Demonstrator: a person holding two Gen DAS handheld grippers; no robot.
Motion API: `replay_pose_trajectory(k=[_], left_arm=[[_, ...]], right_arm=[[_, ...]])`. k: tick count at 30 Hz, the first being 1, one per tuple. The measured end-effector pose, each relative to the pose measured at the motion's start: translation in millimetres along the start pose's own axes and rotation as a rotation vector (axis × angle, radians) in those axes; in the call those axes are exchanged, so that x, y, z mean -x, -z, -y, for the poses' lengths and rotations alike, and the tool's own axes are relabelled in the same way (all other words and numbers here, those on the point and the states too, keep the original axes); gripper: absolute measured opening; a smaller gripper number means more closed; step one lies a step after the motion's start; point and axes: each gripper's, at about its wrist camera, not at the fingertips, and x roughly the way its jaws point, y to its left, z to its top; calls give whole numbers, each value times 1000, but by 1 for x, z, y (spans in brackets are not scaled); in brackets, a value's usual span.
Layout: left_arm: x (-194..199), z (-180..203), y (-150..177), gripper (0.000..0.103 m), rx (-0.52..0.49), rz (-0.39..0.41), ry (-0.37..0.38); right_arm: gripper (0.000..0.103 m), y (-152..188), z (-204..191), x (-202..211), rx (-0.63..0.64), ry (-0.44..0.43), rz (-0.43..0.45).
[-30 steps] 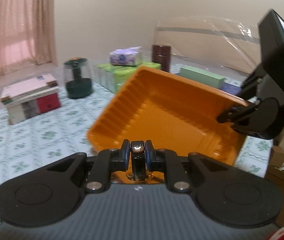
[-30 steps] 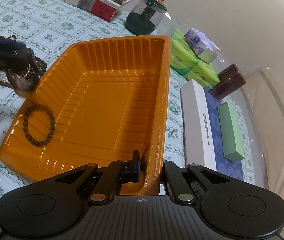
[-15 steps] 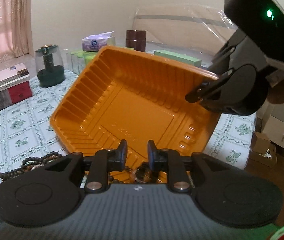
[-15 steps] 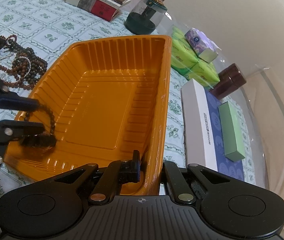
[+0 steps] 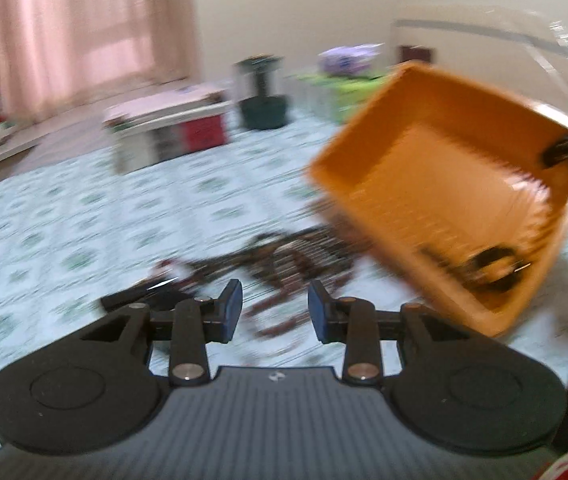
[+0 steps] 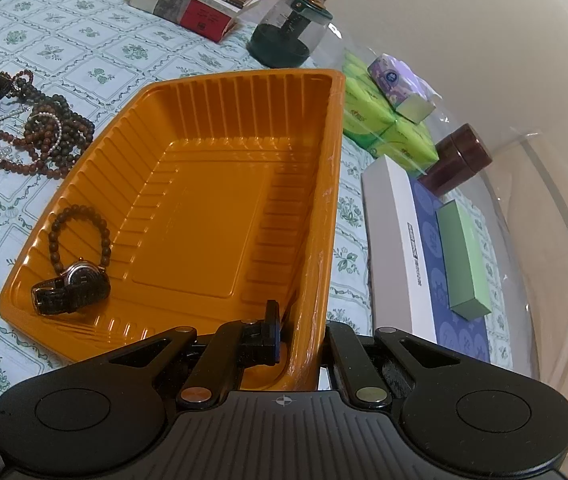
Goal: Organize jewelry
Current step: 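Grasp the black-strap watch with the left gripper and lift it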
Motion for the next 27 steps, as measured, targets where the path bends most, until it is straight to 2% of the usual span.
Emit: replay_pose_trajectory(k=[3, 5, 6, 7, 9, 12, 14, 21, 27], left_arm=[[-7, -22, 10, 32, 2, -33, -86], [-14, -36, 15, 35, 24, -53, -116], [-17, -41, 17, 44, 38, -62, -121], [-21, -45, 18, 56, 46, -63, -121], [-27, -52, 20, 69, 41, -49, -120], [-33, -59, 20, 70, -13, -31, -73], [-41, -62, 20, 70, -51, -48, -46], [-53, -74, 25, 69, -110, -50, 74], [-61, -84, 23, 64, -132, -69, 113]], right_arm=[[5, 1, 0, 0, 0, 0, -1], [5, 1, 0, 0, 0, 1, -1], [5, 1, 0, 0, 1, 1, -1], [5, 1, 0, 0, 1, 2, -1], [5, 0, 1, 0, 1, 1, -1], [5, 0, 1, 0, 1, 0, -3], [5, 0, 1, 0, 0, 0, -2], [5, 0, 1, -1, -2, 5, -5], [5, -1, 0, -1, 0, 9, -5]])
